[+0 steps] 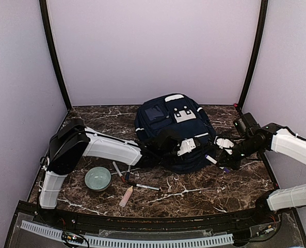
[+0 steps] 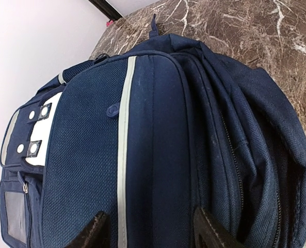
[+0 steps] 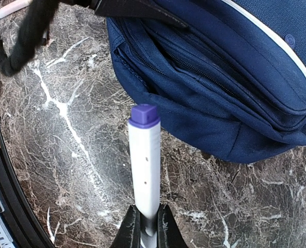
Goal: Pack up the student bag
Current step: Pick up the second largest pocket of the student bag.
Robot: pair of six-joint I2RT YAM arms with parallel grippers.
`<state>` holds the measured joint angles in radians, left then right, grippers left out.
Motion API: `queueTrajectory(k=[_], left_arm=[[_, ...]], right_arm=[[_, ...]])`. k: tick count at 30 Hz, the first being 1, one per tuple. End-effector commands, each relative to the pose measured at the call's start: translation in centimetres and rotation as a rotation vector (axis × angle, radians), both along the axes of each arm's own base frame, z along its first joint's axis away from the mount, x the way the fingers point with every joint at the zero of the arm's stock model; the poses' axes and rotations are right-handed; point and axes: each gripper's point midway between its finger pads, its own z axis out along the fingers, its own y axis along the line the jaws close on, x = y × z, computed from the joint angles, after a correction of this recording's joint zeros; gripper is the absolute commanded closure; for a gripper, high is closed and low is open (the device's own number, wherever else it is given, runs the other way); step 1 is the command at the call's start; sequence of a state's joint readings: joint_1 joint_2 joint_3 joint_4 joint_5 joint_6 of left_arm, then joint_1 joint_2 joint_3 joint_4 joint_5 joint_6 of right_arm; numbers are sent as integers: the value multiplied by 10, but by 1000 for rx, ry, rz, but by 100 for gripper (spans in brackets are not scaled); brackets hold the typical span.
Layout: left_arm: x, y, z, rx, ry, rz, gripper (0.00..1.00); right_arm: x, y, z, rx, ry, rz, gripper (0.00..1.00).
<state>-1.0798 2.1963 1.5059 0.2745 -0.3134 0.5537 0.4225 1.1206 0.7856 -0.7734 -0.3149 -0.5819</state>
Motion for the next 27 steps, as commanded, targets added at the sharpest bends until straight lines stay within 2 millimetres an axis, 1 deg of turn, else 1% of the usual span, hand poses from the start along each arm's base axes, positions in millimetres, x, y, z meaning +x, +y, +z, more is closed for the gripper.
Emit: queueTrajectory(k=[1, 6, 8, 12, 16, 19, 20, 22, 23, 25, 27], left_arm=[[10, 4, 9, 34, -47, 27, 43], [-6, -3, 0, 56, 20, -65, 39], [-3, -2, 0, 57, 3, -46, 39], [14, 5, 8, 55, -73, 42, 51], [24, 10, 19, 48, -124, 86, 65], [29, 11, 26, 50, -140, 101, 82], [30, 11, 28, 52, -143, 100, 86], [30, 12, 39, 41, -153, 100, 93], [29, 13, 48, 23, -155, 100, 95], [25, 14, 70, -24, -153, 88, 99], [23, 17, 93, -72, -136, 82, 100]], right_arm=[[4, 0, 3, 11, -25, -13, 96], [5, 1, 4, 15, -26, -14, 96], [6, 1, 4, 16, -26, -15, 96], [6, 1, 4, 18, -25, -17, 96], [7, 3, 5, 22, -23, -18, 96], [8, 3, 7, 24, -25, -19, 96], [9, 3, 8, 26, -27, -21, 96], [11, 4, 11, 26, -34, -27, 96], [13, 3, 12, 25, -38, -30, 96], [17, 3, 16, 20, -52, -37, 96], [20, 3, 19, 15, -65, -38, 96]])
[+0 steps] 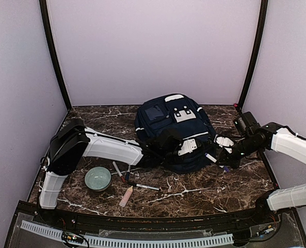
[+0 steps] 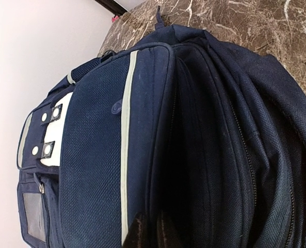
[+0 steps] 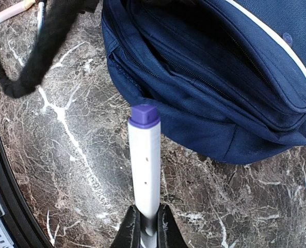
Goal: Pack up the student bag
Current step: Pick up the second largest pocket of the student bag, then place the pen in the second largest pocket of the bag.
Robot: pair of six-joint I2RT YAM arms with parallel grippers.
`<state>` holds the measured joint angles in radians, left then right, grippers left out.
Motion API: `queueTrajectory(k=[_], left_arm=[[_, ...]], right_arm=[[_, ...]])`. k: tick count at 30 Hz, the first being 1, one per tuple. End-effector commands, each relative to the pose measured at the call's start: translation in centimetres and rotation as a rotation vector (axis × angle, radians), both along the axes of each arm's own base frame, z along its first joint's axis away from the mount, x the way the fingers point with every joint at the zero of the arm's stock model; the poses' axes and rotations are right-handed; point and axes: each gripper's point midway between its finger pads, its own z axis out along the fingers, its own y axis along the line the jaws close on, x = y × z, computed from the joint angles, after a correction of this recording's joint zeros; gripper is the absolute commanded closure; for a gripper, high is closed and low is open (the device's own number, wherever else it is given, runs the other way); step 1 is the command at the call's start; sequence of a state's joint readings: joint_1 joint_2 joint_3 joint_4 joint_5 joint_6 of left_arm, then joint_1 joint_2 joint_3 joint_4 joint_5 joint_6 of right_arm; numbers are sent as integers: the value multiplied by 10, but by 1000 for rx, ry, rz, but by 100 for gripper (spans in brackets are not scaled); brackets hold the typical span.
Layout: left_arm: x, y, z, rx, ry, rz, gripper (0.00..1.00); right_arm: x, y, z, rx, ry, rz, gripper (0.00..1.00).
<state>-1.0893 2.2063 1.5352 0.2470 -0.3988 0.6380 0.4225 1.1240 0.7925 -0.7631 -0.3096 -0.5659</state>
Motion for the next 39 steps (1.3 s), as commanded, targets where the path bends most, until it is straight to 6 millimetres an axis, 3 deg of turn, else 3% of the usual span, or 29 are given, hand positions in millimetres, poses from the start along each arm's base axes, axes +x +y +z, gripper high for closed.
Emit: queueTrajectory(k=[1, 5, 11, 16, 21, 25, 29, 34, 39], left_arm=[[15, 15, 98, -180, -42, 43, 100], [15, 33, 130, -278, 38, 45, 100], [11, 62, 151, -391, 142, 45, 100], [8, 78, 155, -475, 212, 55, 100], [7, 76, 159, -531, 271, 48, 100], [10, 80, 160, -594, 335, 58, 100], [13, 84, 162, -646, 391, 59, 100], [16, 86, 167, -707, 461, 34, 100], [15, 84, 166, -720, 500, -3, 100]], right_arm=[[19, 3, 20, 10, -68, -23, 96], [30, 7, 34, 7, -101, -11, 96], [52, 25, 57, -57, -208, 46, 97], [66, 53, 67, -169, -326, 145, 97], [73, 97, 75, -242, -432, 265, 98], [73, 124, 66, -302, -502, 348, 98], [82, 138, 54, -384, -593, 383, 98], [106, 145, 48, -468, -725, 358, 98], [127, 149, 24, -546, -818, 351, 98]])
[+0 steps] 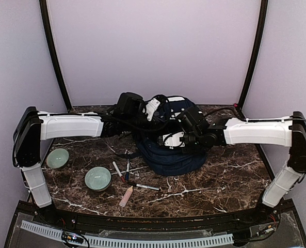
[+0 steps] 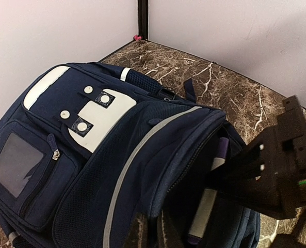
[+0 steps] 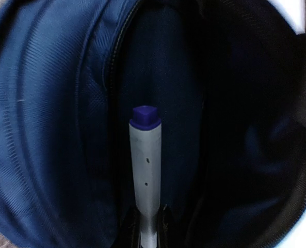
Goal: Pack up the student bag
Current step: Place the pen in the second largest pocket of the bag.
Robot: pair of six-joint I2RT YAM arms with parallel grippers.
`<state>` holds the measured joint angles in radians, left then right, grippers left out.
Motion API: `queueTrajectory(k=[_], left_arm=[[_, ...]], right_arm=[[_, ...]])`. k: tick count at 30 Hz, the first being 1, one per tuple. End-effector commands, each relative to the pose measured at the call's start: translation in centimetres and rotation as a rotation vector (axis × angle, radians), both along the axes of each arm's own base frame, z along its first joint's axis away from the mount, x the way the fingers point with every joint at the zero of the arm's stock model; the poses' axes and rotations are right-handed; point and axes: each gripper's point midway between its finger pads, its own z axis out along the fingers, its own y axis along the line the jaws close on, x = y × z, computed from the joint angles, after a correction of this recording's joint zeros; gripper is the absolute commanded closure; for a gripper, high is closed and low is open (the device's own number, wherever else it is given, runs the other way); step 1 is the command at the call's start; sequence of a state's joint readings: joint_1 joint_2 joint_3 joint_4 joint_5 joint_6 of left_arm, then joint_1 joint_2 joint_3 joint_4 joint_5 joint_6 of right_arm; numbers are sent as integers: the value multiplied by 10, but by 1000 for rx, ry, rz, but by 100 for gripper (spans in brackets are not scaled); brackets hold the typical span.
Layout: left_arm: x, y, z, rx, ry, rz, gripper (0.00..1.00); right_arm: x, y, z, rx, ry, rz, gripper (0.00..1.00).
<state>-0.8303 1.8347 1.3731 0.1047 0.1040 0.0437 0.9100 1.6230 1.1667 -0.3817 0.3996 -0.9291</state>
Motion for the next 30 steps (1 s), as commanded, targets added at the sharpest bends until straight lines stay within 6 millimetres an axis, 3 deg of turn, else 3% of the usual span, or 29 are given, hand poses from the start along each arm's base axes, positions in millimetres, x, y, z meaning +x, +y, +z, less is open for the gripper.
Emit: queueTrajectory(k=[1, 5, 7, 10, 16, 20, 23, 27, 30], left_arm=[[-7, -1, 66, -180, -50, -42, 100], [-9, -2, 68, -193, -49, -51, 100], [-10, -3, 68, -196, -46, -62, 100], [-11, -4, 69, -200, -42, -68, 100], [-12, -3, 69, -200, -46, -67, 100], [-13, -3, 68, -199, -42, -74, 100], [-13, -4, 66, -201, -37, -74, 100], [-11, -4, 61, -191, -33, -66, 100], [-9, -4, 59, -185, -32, -63, 100]], right_arm=[[29, 5, -10, -46, -175, -9, 98], [58, 9, -23, -41, -250, -39, 98], [78, 8, -19, -9, -310, -89, 98], [89, 9, -13, 49, -349, -111, 97], [93, 3, -3, 82, -410, -153, 74], [69, 0, 4, 153, -280, -137, 63], [35, -3, 14, 209, -80, -104, 59], [-13, -8, 32, 324, 121, -55, 57], [-33, -11, 43, 414, 242, -50, 58]])
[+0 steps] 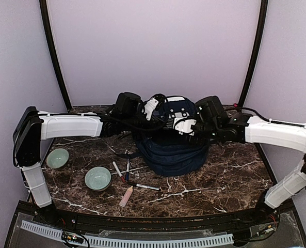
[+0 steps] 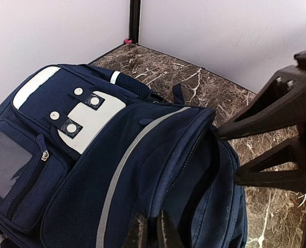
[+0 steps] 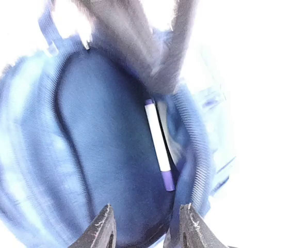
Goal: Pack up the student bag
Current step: Place the pen in the second largest pocket of the bag, then pick up the second largest pocket of the bag from the student bag.
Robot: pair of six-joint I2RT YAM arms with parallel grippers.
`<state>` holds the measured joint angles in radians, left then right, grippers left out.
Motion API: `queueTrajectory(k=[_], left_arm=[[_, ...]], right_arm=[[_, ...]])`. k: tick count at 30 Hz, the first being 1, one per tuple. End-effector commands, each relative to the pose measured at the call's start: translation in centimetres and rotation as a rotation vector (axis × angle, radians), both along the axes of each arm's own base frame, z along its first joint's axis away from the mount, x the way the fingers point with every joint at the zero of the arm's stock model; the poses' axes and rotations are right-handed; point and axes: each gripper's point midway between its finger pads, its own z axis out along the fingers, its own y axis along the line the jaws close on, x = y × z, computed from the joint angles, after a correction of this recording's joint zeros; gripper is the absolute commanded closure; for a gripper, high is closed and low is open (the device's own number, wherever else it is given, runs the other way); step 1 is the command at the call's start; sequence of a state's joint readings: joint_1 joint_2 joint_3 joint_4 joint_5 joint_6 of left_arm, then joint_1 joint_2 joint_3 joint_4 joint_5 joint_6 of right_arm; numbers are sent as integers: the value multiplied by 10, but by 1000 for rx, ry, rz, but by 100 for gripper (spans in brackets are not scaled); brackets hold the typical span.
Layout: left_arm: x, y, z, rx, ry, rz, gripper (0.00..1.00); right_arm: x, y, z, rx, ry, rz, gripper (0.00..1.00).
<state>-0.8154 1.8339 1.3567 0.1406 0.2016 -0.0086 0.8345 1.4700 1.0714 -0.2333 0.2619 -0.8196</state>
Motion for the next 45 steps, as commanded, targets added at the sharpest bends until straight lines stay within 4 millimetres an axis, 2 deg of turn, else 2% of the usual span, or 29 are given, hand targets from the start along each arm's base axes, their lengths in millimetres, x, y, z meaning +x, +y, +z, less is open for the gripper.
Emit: queueTrajectory(k=[1, 6, 10, 13, 18, 22, 24, 29, 31, 33, 35, 36, 40, 42, 44, 45], left_arm=[[-3, 1, 57, -117, -87, -8, 100], [-3, 1, 52, -110, -82, -8, 100], [-4, 0, 52, -113, -78, -17, 100], [-6, 0, 54, -120, -79, -27, 100], [-8, 0, 57, -125, -83, -32, 100], [-8, 2, 60, -125, -97, -29, 100], [-8, 3, 61, -126, -105, -27, 100], [-8, 5, 63, -128, -115, -18, 100], [-7, 7, 63, -120, -115, -9, 100], [-6, 9, 69, -97, -110, 0, 90], [-10, 15, 73, -66, -94, 8, 70], [-14, 20, 73, -48, -85, 7, 63], [-36, 56, 65, 45, -69, 43, 43], [-52, 73, 57, 103, -63, 29, 41], [-73, 86, 46, 158, -39, -27, 42], [-86, 92, 33, 204, -5, -64, 44]], right_arm=[[-38, -5, 5, 162, 272, 18, 58], [-3, -17, 36, 284, 236, -70, 59], [20, -12, 50, 332, 256, -61, 53], [29, -5, 45, 335, 262, -36, 50], [32, 13, 32, 342, 344, 21, 49], [38, 20, 18, 333, 373, 22, 50], [42, 21, 14, 330, 375, 13, 55], [58, 15, 16, 353, 333, -46, 85], [64, 9, 19, 375, 323, -58, 91], [66, 5, 23, 396, 323, -62, 96], [67, 2, 26, 417, 320, -70, 100], [67, 1, 27, 427, 318, -72, 100], [64, 0, 27, 447, 311, -67, 100], [62, -1, 26, 448, 315, -68, 100], [62, -1, 27, 452, 313, -70, 100], [63, -1, 28, 453, 314, -73, 100]])
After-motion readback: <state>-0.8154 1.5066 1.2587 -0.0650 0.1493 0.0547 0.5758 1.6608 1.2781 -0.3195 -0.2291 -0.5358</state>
